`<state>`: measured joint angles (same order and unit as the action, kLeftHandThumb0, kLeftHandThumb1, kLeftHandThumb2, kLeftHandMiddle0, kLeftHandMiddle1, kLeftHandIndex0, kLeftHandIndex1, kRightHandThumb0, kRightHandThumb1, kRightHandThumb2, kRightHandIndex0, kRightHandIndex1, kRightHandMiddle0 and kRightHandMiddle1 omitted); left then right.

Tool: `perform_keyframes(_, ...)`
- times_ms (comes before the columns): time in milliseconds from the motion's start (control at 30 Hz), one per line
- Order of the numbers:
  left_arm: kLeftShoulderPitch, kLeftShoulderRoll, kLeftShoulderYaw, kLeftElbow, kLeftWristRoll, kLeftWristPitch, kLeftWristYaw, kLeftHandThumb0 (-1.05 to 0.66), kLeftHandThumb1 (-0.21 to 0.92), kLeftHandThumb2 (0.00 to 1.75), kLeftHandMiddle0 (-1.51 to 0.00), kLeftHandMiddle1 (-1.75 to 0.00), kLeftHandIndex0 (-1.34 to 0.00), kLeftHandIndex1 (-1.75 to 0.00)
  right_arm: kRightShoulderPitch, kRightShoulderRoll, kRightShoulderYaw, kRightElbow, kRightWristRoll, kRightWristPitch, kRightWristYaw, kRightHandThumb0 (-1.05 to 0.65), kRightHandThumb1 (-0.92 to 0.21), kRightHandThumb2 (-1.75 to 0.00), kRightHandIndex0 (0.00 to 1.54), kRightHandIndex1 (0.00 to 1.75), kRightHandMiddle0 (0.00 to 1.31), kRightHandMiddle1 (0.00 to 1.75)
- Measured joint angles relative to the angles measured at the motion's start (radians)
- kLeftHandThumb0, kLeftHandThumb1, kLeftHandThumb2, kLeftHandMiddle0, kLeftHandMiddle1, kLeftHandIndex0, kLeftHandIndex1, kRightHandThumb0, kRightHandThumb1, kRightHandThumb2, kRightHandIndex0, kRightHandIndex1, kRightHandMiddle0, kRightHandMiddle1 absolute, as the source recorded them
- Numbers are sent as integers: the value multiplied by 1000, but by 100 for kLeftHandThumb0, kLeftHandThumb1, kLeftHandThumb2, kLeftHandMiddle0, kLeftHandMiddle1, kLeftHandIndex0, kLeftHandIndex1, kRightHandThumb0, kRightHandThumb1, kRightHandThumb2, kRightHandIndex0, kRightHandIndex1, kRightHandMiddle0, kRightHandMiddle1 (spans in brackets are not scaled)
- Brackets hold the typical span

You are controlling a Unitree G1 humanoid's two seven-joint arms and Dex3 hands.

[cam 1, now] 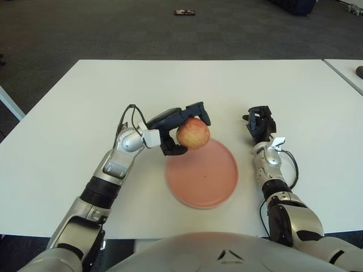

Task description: Put the apple into the plate.

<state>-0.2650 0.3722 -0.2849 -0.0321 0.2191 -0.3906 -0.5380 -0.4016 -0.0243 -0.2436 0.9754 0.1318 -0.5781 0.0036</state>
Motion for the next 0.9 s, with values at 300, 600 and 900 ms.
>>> perform_keyframes(300, -2, 16, -15, 17, 72, -30, 2, 0, 3, 162, -85, -165, -60, -175, 0, 0, -2, 0, 0, 0, -4, -36, -86, -61, 39, 149, 23, 175)
perform_keyframes(600, -5, 15, -57, 53, 131, -45, 12, 0, 3, 162, -85, -166, -60, -175, 0, -2, 0, 2, -1, 0, -4, -36, -86, -60, 39, 149, 23, 175)
perform_keyframes(900, -8, 20, -103, 129, 246, -105, 63, 0, 2, 163, -85, -167, -61, -175, -6, -2, 1, 8, -1, 0, -5, -36, -86, -60, 39, 149, 23, 175)
